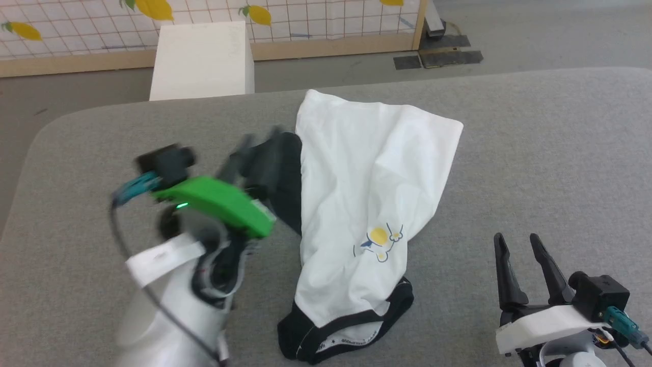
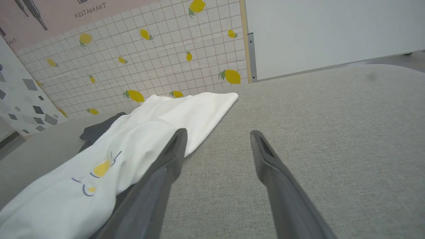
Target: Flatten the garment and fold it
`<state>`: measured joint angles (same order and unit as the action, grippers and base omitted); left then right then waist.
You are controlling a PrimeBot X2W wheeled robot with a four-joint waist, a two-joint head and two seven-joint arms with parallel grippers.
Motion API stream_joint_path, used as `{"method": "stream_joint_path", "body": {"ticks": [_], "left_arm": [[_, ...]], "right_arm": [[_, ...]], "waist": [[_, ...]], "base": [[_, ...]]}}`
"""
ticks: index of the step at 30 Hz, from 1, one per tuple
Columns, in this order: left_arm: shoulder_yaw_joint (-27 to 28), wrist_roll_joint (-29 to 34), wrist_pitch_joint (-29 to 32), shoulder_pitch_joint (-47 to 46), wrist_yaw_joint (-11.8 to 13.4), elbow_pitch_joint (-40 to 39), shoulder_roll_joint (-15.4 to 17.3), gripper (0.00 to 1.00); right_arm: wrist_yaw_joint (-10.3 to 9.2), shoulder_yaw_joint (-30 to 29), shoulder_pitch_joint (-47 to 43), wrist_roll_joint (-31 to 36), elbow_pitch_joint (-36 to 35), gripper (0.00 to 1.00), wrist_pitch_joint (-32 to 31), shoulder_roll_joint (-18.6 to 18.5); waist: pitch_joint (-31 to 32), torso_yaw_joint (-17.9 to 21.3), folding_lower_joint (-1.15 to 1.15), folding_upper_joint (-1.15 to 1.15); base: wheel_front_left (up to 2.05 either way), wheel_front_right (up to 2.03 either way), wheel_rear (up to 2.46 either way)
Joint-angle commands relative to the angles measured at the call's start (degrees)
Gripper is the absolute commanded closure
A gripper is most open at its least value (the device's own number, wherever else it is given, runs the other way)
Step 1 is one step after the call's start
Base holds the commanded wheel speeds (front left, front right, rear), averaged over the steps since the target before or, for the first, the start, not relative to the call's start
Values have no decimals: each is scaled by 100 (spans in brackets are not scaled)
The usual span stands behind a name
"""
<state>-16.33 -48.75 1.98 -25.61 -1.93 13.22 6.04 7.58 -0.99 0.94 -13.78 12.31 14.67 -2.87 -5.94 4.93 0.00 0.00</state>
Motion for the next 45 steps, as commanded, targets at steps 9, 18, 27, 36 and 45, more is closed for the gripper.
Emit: {"method": "stream_joint_path", "body": {"ticks": [9,18,27,36,45], "left_arm": [[479,1736,-1658,1451,812,-363,826,0],[875,2708,-1696,2439,964,-1178,359,0],[1206,3040,-1697,2596,676,-1371,-44,0],[1219,3200,-1698,2333,391,-1244,-234,0],[1306,3233,-1698,2360,254,-1176,-297,0]], "right_arm": [[-9,86,-72,-90,145,0,32,0],[-9,157,361,-373,623,0,-942,0],[-9,692,2113,322,1080,0,-3162,0],[-9,1456,3147,1176,1845,0,-5774,-2],[-9,1158,3115,788,1495,100,-5734,-124]], "waist": [[129,-262,0,0],[-3,-511,0,0],[-295,-731,0,0],[-572,-1075,0,0],[-553,-997,0,0]], "base": [[0,0,0],[0,0,0],[0,0,0],[0,0,0],[0,0,0]]}}
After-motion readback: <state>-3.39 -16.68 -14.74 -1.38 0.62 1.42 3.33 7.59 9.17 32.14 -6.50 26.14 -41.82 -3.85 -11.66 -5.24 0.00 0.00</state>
